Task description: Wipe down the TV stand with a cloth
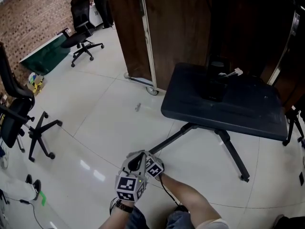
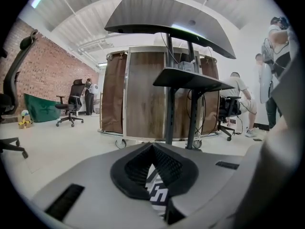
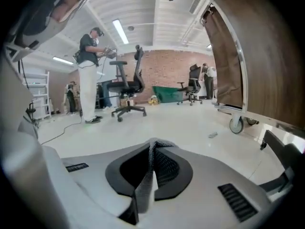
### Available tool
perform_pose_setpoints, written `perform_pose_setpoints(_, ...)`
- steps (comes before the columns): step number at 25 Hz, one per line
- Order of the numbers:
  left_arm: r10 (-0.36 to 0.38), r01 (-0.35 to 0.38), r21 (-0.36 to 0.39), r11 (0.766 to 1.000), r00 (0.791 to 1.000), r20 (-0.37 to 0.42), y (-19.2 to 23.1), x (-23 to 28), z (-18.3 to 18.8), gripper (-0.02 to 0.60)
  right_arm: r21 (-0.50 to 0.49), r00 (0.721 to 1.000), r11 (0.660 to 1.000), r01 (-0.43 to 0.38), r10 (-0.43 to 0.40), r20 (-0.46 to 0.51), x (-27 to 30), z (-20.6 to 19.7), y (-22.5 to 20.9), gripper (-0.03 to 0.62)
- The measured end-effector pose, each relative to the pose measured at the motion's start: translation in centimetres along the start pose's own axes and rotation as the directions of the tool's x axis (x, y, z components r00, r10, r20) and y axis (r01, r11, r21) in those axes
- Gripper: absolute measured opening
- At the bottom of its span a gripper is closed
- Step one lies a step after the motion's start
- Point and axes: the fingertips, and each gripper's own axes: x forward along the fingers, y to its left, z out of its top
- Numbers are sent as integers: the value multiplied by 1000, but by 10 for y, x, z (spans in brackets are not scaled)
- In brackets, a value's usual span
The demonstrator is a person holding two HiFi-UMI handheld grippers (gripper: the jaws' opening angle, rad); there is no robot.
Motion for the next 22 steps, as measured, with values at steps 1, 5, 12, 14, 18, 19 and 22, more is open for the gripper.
perform_pose_setpoints(1,-6,6,5,1000,1000,0,-3,2,0,17,12,998,999,51,-52,21,-8,7,-18,18)
perform_pose_setpoints(5,-24,24,-16,1000,1000,4,-12,11,-1,17,123,864,857,500,-504,-2,-115,-12,-181,18)
perform_pose_setpoints(12,-161,162,24,987,987,-17,-69,34,-8,18,432,414,294,852,-885,-214,-417,-140,-337,17)
perform_pose_setpoints(14,-177,178,35,983,984,-34,-82,42,-12,18,445,386,230,866,-872,-300,-464,-186,-339,17)
perform_pose_setpoints(18,-248,249,34,968,968,-30,-113,58,-10,18,400,281,91,912,-850,-446,-565,-291,-282,18)
perform_pose_setpoints(19,-265,266,31,963,964,-27,-119,61,-8,18,411,231,19,912,-851,-472,-597,-315,-254,18)
perform_pose_setpoints(22,-300,300,8,954,954,-30,-137,59,-5,18,406,44,-218,888,-837,-545,-697,-346,-156,17)
